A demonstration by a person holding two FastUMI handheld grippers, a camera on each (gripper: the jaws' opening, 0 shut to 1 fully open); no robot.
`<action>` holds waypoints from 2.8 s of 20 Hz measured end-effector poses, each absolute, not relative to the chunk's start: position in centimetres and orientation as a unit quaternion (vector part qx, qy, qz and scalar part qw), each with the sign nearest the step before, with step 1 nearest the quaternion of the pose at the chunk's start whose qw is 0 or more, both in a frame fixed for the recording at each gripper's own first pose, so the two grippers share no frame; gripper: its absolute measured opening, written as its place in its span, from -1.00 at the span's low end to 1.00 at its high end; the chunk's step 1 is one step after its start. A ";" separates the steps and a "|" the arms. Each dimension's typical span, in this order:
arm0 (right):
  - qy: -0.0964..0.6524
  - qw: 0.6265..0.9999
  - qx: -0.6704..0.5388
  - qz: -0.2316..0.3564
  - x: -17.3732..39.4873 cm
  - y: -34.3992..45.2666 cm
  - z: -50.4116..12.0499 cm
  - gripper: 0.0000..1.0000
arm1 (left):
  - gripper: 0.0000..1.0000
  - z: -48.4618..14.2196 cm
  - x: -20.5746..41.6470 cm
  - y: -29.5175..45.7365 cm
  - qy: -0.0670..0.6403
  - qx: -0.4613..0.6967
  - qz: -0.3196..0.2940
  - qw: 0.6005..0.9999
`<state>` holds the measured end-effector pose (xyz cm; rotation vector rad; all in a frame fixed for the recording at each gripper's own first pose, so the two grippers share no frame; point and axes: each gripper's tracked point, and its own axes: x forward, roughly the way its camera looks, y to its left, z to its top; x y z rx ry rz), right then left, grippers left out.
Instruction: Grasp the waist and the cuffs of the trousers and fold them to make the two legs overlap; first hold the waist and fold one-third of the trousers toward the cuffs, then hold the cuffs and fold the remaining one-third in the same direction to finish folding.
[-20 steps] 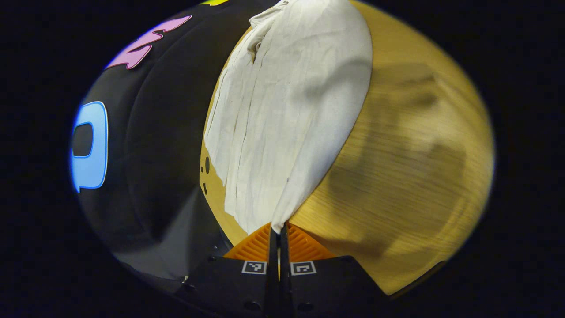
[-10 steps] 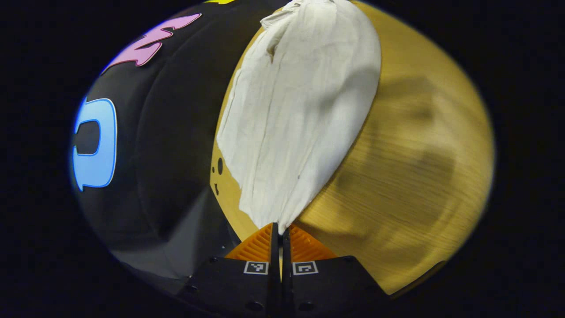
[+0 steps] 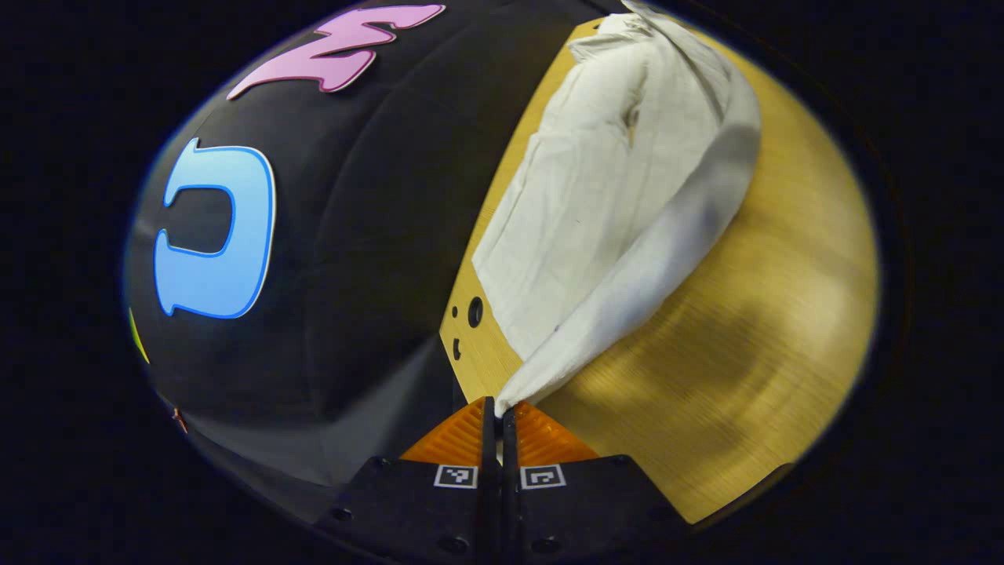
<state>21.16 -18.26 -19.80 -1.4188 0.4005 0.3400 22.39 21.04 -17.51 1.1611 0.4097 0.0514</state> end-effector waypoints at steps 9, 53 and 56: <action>0.174 0.793 -0.576 0.099 30.5 -18.2 -16.3 -0.89 | -0.89 -11.2 33.5 21.4 0.158 0.522 0.039 0.837; 0.254 0.918 0.241 -0.188 26.5 -26.7 -24.4 0.97 | 0.94 -12.3 8.4 23.7 0.177 0.035 0.180 0.967; 0.248 0.912 0.253 -0.205 27.4 -26.8 -25.3 0.97 | 0.94 -12.9 7.0 23.7 0.183 0.019 0.187 0.965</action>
